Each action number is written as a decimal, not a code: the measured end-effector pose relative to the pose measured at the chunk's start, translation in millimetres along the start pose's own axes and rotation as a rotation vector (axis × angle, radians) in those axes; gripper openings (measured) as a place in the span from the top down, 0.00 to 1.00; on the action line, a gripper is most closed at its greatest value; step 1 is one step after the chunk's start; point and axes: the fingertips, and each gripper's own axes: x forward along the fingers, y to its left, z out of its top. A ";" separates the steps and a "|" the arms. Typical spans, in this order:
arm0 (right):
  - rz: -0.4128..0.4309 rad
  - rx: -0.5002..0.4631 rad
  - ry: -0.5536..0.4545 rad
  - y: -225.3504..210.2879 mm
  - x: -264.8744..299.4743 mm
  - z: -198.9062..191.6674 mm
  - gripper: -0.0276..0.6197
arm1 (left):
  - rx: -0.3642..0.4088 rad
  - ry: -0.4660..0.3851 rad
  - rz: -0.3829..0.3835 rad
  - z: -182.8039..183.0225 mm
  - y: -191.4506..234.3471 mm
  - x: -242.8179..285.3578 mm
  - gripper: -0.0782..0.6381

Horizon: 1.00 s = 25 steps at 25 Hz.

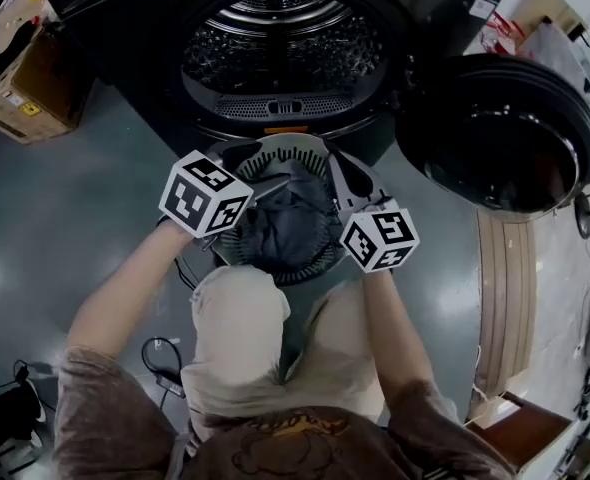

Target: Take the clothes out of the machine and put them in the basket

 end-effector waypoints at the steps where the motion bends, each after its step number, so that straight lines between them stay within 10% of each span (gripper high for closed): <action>1: -0.004 0.006 0.007 1.7 2.9 8.8 0.96 | -0.013 -0.008 -0.006 4.4 5.2 -2.7 0.46; 8: -0.056 0.049 0.105 29.0 -4.8 106.6 0.96 | -0.132 -0.016 -0.027 59.9 10.1 -59.3 0.45; 25: -0.067 0.050 0.233 152.2 -49.2 417.3 0.96 | -0.246 -0.099 -0.072 330.4 -30.2 -291.8 0.45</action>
